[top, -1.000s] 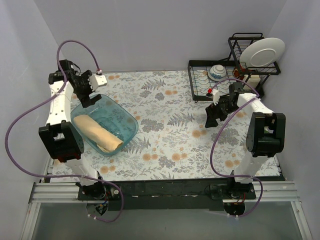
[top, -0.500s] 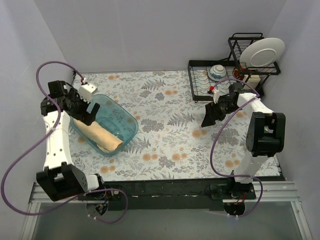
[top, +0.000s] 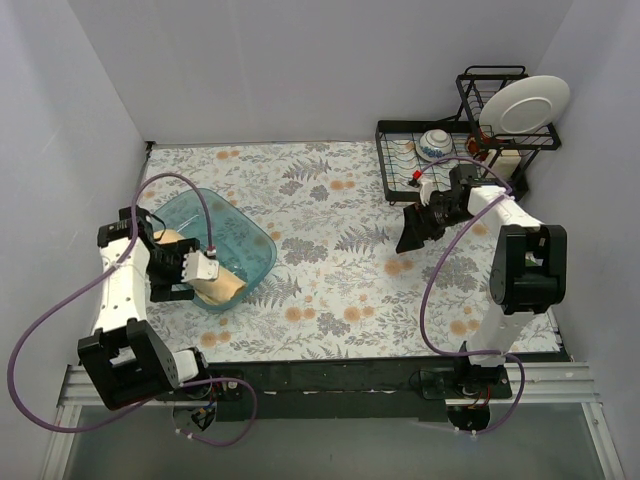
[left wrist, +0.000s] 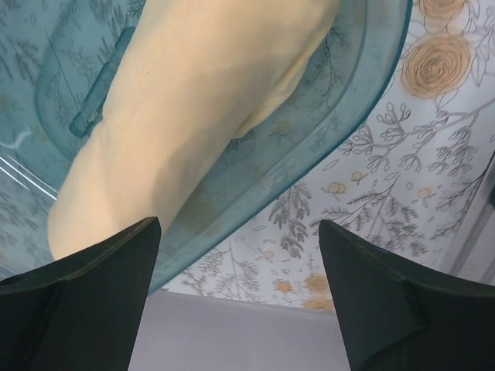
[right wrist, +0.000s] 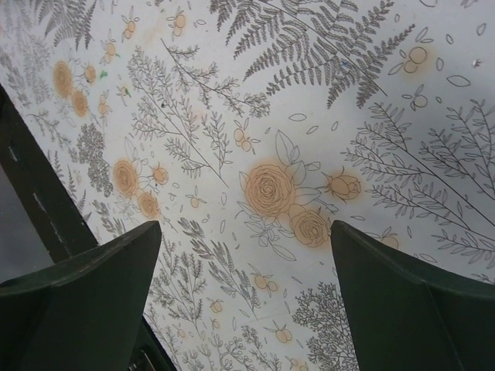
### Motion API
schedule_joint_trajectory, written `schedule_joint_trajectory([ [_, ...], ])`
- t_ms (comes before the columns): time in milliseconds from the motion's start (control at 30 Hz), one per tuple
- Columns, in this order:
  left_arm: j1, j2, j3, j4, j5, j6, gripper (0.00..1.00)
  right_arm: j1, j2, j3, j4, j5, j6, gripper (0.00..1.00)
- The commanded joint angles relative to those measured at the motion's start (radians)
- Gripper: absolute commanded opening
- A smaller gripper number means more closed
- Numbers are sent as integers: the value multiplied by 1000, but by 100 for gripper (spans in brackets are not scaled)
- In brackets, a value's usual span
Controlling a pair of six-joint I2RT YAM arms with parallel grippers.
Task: Roll the t-shirts
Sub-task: Move the bin to the corner of the board.
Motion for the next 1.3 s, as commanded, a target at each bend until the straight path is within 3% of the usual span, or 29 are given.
schedule_joint_trajectory([
  [0,5,19,-8,-2,-11,332,80,-3,-85,-1,27,58,13,99],
  [200,6,102,-43,0,-58,382,68,-3,-167,-116,64,84,23,99],
  [400,6,139,-129,153,-35,386,51,-3,-185,-124,57,127,20,99],
  [533,-3,206,-114,307,-2,330,25,-3,-175,-110,57,147,17,99],
  [700,-41,378,21,397,-1,104,0,-3,-155,-98,55,158,11,98],
  [800,-48,478,111,499,24,48,0,-3,-145,-93,55,173,2,99],
  [1000,-87,647,248,590,49,79,0,-3,-127,-93,46,186,-12,99],
  [1267,-141,964,593,602,-50,-108,0,-3,-133,-82,35,201,-23,98],
])
